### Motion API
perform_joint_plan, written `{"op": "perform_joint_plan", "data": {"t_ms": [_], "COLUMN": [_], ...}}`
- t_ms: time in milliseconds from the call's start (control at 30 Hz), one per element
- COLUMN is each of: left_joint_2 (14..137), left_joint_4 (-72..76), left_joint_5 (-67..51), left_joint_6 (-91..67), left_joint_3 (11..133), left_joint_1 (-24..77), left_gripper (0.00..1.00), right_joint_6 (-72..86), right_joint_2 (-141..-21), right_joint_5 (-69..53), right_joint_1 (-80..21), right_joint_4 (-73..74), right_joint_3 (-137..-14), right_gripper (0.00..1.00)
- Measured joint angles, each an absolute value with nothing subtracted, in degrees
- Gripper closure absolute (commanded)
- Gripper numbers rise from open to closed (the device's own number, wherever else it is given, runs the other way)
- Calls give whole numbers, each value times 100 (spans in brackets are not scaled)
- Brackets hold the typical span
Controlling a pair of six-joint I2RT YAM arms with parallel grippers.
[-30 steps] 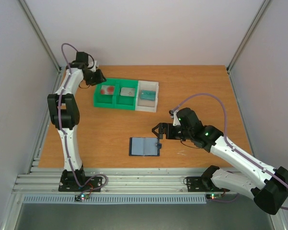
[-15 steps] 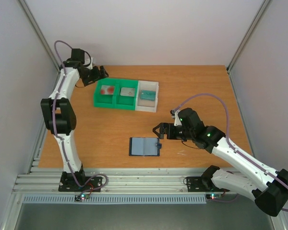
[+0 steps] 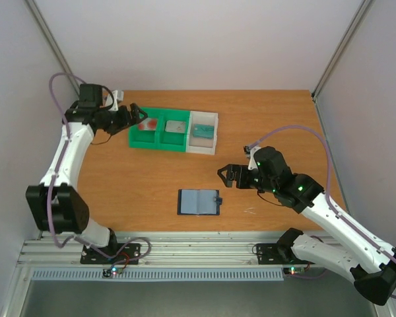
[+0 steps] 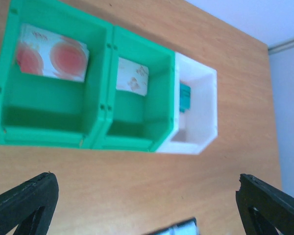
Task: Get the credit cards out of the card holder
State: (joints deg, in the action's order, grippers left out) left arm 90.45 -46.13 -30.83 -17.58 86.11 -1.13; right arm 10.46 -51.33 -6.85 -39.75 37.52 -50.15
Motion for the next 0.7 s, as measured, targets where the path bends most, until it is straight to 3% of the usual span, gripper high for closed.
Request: {"op": "perform_joint_plan", "data": {"t_ms": [367, 700], "left_joint_2": [6573, 4993], "left_joint_4": [-4362, -4174], "left_joint_5": [-3494, -3557], "left_joint_6": [-1900, -2362], "left_joint_3": [6598, 5489], "left_joint_1": [823, 969], "left_gripper": [1, 1], "right_joint_6": [1046, 1044], "right_joint_2": [-5074, -5000], "right_joint_5": [-217, 220], "right_joint_1": [-3975, -3975], "right_joint_4": [4117, 4484], "right_joint_3": [-5402, -5763], "right_gripper": [2, 1]}}
